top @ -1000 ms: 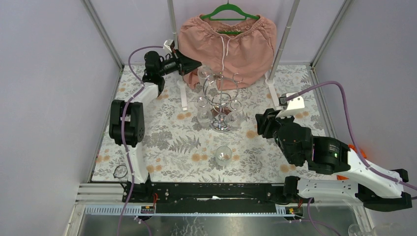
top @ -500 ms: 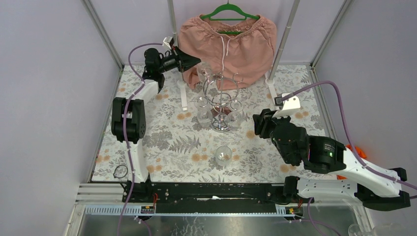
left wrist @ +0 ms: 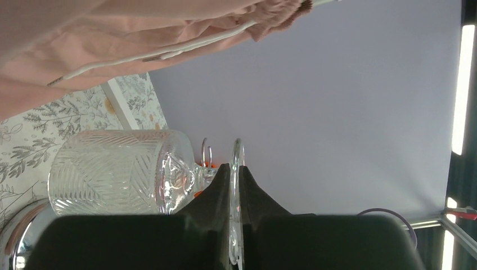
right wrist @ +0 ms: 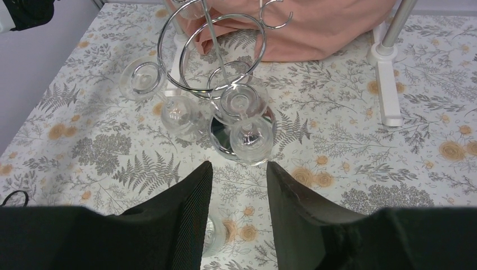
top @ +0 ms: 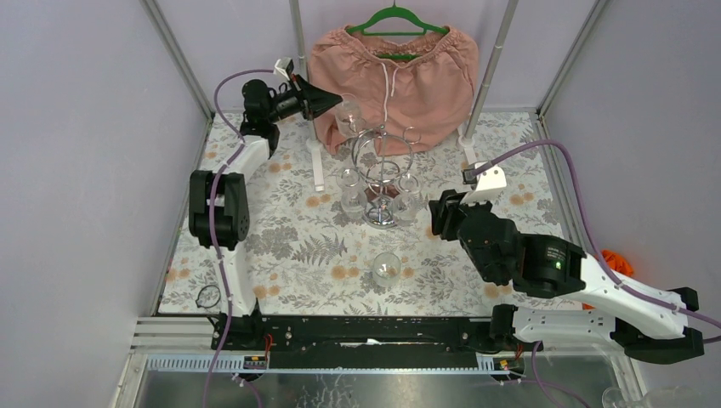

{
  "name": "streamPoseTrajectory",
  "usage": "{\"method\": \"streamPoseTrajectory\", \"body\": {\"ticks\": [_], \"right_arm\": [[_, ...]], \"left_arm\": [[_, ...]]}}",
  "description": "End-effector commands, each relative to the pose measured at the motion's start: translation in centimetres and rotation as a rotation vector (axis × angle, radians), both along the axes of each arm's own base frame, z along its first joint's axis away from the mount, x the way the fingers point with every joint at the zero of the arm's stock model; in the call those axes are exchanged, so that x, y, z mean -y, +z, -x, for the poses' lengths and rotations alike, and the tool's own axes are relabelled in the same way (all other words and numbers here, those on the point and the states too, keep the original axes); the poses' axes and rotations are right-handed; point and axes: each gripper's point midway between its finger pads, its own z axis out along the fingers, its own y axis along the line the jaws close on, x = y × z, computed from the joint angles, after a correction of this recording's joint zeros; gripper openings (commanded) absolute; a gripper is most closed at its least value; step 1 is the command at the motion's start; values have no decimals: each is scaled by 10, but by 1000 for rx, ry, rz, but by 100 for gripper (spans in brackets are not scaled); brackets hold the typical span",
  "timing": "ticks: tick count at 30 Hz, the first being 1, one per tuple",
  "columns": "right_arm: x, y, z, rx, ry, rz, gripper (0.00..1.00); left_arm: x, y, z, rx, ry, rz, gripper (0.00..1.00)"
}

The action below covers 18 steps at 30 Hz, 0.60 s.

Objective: Take the wine glass off the wine glass rack

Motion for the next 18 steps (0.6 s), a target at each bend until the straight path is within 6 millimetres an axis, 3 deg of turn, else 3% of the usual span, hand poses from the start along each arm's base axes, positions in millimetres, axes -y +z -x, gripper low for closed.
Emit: {"method": "streamPoseTrajectory", "body": {"ticks": [1, 9, 13, 18], "right_arm": [[-9, 5, -2, -3, 0, -68, 48], [-12, 3, -1, -13, 17, -83, 48], [-13, 3, 0, -16, 23, -85, 48], [-15, 1, -1, -14, 21, -83, 48]], "left_arm": [[-13, 75, 22, 174, 26, 32, 0], [-17, 118, 45, 254, 37, 43, 0], [-18, 129, 57, 267, 62, -6, 0], [-19, 152, 89, 308, 72, -11, 0]]}}
